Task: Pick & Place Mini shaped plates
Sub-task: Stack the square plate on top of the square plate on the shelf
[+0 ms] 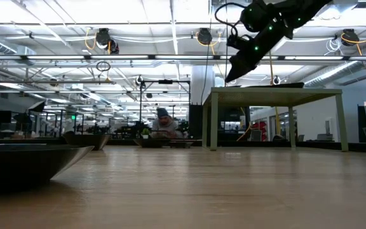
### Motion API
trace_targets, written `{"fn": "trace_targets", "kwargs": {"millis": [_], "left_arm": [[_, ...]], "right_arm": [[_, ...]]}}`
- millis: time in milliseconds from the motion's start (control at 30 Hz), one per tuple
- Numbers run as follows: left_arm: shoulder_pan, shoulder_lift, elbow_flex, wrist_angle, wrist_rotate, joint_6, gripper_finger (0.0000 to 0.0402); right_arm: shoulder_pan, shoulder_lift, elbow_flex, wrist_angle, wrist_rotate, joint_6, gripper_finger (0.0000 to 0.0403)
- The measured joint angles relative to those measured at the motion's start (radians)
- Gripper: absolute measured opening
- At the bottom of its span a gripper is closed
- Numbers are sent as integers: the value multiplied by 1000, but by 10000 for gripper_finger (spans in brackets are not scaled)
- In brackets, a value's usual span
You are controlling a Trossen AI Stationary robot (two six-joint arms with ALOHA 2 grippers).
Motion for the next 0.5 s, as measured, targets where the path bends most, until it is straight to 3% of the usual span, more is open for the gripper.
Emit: {"fn": "trace_targets", "kwargs": {"millis": [133,500], "left_arm": [[0,0,0,0,0,1,198],[0,0,0,-1,0,2,198]], "right_arm": [[-2,-5,0,14,-19,-13,109],[-19,-20,0,1,-205,-70,109]]}}
